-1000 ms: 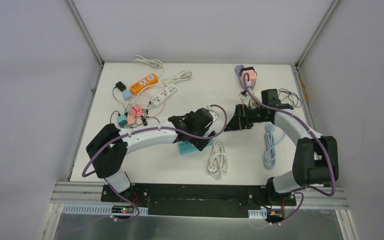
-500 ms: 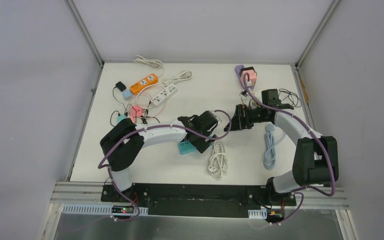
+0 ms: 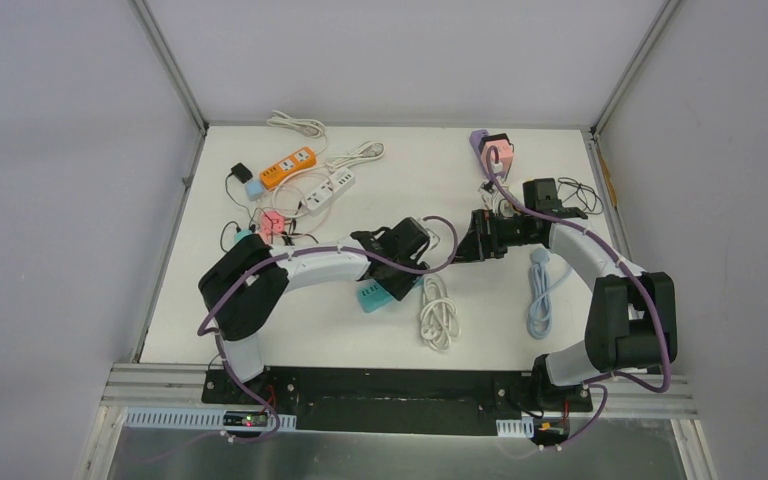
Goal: Pull the plug off the socket
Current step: Move the socket to the center of the board.
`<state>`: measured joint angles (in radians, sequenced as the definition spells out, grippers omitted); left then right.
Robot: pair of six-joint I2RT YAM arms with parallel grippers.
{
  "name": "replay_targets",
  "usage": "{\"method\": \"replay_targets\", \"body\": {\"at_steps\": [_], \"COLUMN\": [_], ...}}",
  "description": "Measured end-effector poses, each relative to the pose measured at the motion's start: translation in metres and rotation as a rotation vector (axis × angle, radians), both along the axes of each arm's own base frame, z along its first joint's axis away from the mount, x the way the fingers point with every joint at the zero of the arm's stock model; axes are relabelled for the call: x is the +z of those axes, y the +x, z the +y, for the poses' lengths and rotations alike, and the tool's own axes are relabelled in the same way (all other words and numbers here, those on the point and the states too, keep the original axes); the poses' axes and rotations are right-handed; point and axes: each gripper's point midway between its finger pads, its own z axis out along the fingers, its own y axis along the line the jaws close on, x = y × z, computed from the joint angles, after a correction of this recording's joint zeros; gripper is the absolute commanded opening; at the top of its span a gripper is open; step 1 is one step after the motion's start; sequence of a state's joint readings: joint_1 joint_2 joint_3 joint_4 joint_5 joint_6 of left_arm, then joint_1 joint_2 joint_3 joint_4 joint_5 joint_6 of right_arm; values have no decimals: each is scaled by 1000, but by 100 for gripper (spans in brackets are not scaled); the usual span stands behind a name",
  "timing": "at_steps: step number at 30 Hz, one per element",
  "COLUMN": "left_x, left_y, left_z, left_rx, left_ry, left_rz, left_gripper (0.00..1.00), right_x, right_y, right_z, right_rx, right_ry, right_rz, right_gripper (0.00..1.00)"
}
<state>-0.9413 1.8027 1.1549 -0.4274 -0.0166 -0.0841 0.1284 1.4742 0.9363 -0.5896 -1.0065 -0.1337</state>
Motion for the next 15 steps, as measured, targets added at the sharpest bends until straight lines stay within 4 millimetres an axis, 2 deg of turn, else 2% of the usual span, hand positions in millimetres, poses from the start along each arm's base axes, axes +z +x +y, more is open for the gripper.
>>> {"method": "replay_targets", "body": {"at_steps": [2, 5, 8, 12, 15], "left_x": [1, 1, 2, 7, 18], "left_y": [1, 1, 0, -1, -1], "left_z": [3, 16, 39, 78, 108], "left_rx": [21, 66, 134, 252, 358], "left_ry": [-13, -29, -37, -57, -87], "left_rz": [2, 11, 29, 40, 29], "left_gripper": [49, 36, 21, 8, 2], "right_x": [0, 0, 0, 0, 0], "right_y": [0, 0, 0, 0, 0], "right_z": [0, 0, 0, 0, 0], "right_rx": [0, 0, 1, 1, 1], "right_ry": [0, 0, -1, -1, -1], "right_rz": [0, -1, -2, -2, 0], "right_gripper": [100, 100, 100, 100, 100]}}
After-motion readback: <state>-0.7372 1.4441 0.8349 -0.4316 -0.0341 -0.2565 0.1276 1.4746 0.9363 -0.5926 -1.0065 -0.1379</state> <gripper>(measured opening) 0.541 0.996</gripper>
